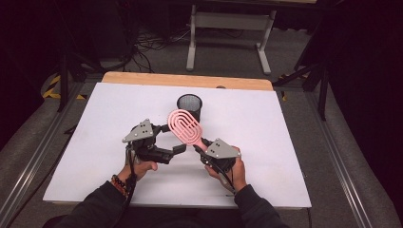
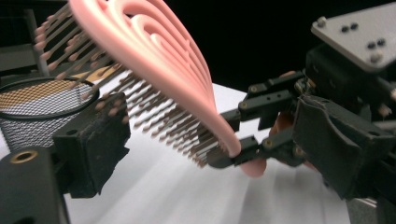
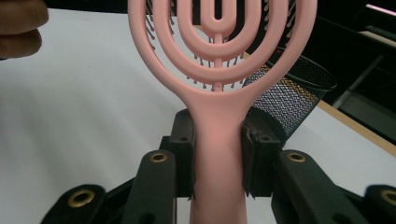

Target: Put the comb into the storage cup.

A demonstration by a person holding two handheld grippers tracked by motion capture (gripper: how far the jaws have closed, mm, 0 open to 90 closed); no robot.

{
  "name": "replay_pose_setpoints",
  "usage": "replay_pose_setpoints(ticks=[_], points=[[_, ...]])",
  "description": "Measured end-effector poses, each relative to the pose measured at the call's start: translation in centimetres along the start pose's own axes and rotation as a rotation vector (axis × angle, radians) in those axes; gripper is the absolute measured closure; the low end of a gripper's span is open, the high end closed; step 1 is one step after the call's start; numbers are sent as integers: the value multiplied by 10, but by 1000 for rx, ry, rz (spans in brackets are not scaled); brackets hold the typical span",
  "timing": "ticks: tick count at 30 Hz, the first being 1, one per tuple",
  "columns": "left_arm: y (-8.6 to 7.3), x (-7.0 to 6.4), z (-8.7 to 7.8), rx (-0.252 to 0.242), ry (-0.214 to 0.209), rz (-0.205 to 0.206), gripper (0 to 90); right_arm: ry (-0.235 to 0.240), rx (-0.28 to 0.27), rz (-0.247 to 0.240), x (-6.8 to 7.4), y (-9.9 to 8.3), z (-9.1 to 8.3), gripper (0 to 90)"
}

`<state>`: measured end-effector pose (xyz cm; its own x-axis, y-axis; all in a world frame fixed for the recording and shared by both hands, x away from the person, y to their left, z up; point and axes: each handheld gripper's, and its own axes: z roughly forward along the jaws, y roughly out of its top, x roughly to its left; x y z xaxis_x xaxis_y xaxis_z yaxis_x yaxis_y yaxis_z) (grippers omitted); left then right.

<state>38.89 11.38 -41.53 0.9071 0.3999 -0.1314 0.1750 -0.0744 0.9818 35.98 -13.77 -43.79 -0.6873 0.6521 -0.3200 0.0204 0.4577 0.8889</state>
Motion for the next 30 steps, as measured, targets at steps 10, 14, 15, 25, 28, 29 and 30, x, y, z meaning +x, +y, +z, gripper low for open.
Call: replay_pose_setpoints(ticks=[10, 14, 15, 25, 28, 29, 30], points=[[5, -1, 8, -52, 58, -56, 227, -77, -26, 0, 9, 0, 2, 692], [7, -1, 10, -75, 57, -83, 289, -108, -33, -3, 13, 0, 3, 692], [7, -1, 11, -83, 55, -88, 305, -109, -34, -7, 14, 0, 3, 692], [10, 1, 9, -146, -19, -109, 527, -132, -41, -19, 14, 1, 2, 693], [11, -3, 8, -151, -25, -83, 555, -134, -36, -29, 15, 1, 2, 694], [12, -4, 8, -148, -22, -71, 562, -134, -38, -29, 16, 1, 2, 694], [12, -5, 7, -149, -18, -68, 570, -135, -39, -34, 15, 1, 2, 694]])
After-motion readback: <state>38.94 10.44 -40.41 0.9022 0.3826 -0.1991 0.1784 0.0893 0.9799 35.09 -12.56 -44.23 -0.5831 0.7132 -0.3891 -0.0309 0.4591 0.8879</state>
